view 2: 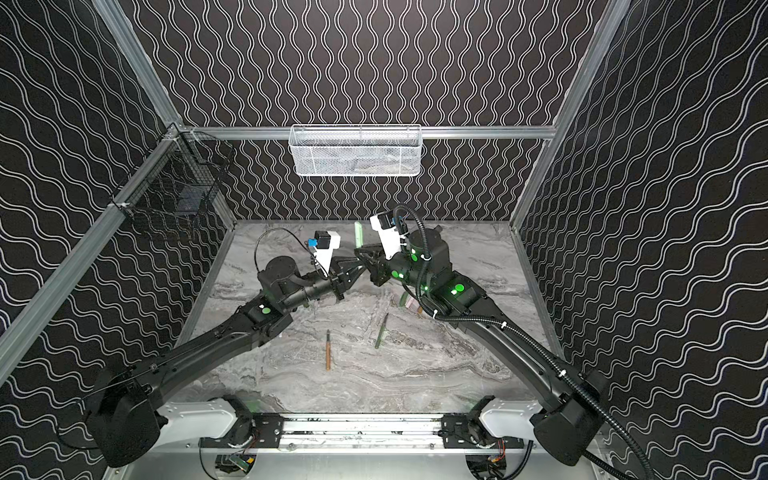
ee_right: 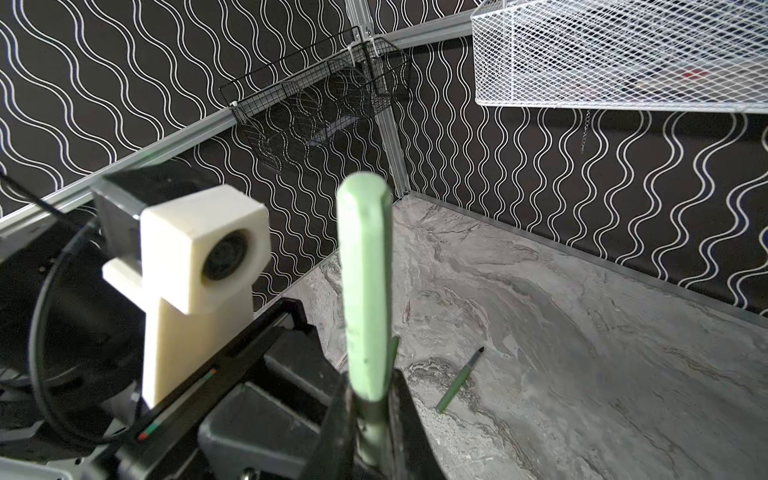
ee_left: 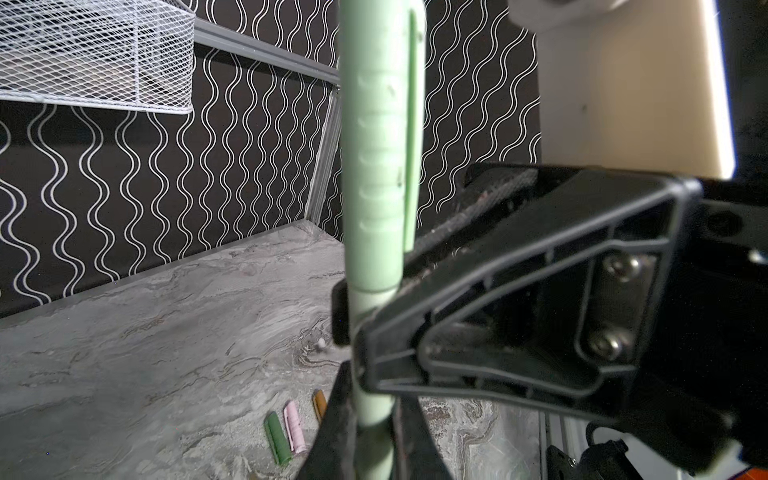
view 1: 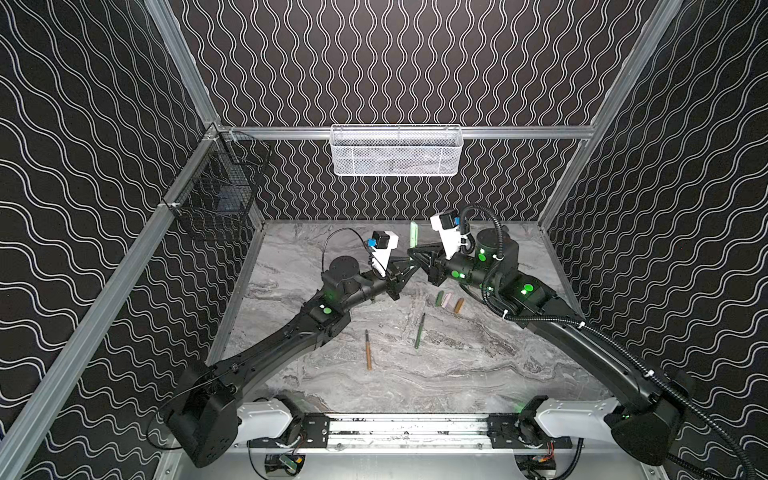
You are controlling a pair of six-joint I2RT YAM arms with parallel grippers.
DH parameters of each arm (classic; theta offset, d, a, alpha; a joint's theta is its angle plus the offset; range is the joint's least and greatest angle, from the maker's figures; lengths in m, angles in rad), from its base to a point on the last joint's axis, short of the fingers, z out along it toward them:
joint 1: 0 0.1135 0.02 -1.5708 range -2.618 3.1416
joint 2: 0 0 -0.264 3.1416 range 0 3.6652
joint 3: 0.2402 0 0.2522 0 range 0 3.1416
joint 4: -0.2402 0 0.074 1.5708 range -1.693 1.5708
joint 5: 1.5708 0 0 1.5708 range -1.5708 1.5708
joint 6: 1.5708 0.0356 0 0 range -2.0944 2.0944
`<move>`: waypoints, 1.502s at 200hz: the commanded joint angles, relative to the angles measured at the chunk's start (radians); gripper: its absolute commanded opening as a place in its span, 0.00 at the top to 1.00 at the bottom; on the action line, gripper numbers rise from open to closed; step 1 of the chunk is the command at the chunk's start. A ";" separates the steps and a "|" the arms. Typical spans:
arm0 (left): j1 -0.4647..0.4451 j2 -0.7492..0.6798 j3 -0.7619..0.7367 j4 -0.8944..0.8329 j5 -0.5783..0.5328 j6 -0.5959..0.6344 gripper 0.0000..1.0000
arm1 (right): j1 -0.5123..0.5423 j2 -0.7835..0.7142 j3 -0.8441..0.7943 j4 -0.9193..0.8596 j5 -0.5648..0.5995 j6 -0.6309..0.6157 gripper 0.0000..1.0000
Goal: Insert the pens into the pen caps
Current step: 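Pull the capped pen away with the right gripper while the left gripper opens and withdraws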
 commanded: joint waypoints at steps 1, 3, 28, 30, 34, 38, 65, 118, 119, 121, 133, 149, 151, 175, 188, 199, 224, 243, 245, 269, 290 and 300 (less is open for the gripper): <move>0.002 0.009 -0.005 0.063 0.014 -0.024 0.93 | 0.004 -0.008 -0.004 0.069 -0.030 0.033 0.93; 0.002 0.010 -0.004 0.063 0.016 -0.028 0.90 | 0.004 -0.008 -0.003 0.071 -0.028 0.033 0.93; 0.015 0.014 0.005 0.042 0.017 -0.070 0.41 | 0.003 -0.003 0.016 0.076 0.027 0.025 0.94; 0.015 0.013 0.005 0.040 0.015 -0.072 0.38 | 0.002 -0.002 0.020 0.075 0.033 0.023 0.94; 0.017 0.012 0.005 0.037 0.008 -0.076 0.33 | 0.002 0.001 0.031 0.073 0.045 0.017 0.94; 0.017 0.011 0.003 0.038 0.002 -0.080 0.26 | 0.000 0.005 0.042 0.067 0.057 0.011 0.94; 0.022 -0.009 -0.012 0.046 -0.039 -0.095 0.01 | -0.027 0.063 0.140 0.022 0.131 -0.019 0.95; 0.029 -0.057 -0.027 0.033 -0.122 -0.116 0.01 | -0.257 0.236 0.213 0.025 -0.004 0.064 0.94; 0.029 -0.059 -0.027 0.032 -0.122 -0.116 0.02 | -0.257 0.239 0.211 0.028 -0.007 0.067 0.94; 0.029 -0.060 -0.028 0.031 -0.125 -0.116 0.02 | -0.285 0.246 0.208 0.030 -0.017 0.071 0.94; 0.032 -0.066 -0.024 0.019 -0.135 -0.116 0.02 | -0.340 0.293 0.185 0.040 -0.050 0.098 0.94; 0.036 -0.078 -0.025 -0.009 -0.167 -0.111 0.03 | -0.382 0.357 0.164 0.042 -0.081 0.133 0.94; 0.037 -0.080 -0.025 -0.013 -0.172 -0.111 0.02 | -0.385 0.366 0.161 0.043 -0.084 0.139 0.94; 0.041 -0.092 -0.033 -0.043 -0.251 -0.118 0.03 | -0.414 0.485 0.166 0.019 -0.103 0.179 0.94; 0.047 -0.092 -0.029 -0.059 -0.272 -0.117 0.03 | -0.417 0.546 0.180 -0.006 -0.114 0.189 0.94; 0.052 -0.094 -0.018 -0.095 -0.310 -0.134 0.03 | -0.419 0.600 0.194 -0.032 -0.122 0.203 0.94; 0.070 -0.085 -0.004 -0.144 -0.335 -0.176 0.03 | -0.423 0.728 0.248 -0.094 -0.169 0.223 0.93; 0.083 -0.073 0.013 -0.170 -0.324 -0.184 0.03 | -0.422 0.821 0.336 -0.198 -0.188 0.212 0.92; 0.084 -0.071 0.014 -0.174 -0.323 -0.183 0.03 | -0.422 0.831 0.346 -0.211 -0.188 0.211 0.92; 0.091 -0.057 0.023 -0.181 -0.303 -0.170 0.04 | -0.425 0.902 0.407 -0.281 -0.183 0.204 0.90; 0.091 -0.052 0.030 -0.181 -0.288 -0.162 0.04 | -0.428 0.946 0.450 -0.319 -0.178 0.207 0.90; 0.092 -0.049 0.034 -0.191 -0.288 -0.160 0.04 | -0.427 0.968 0.476 -0.350 -0.178 0.207 0.89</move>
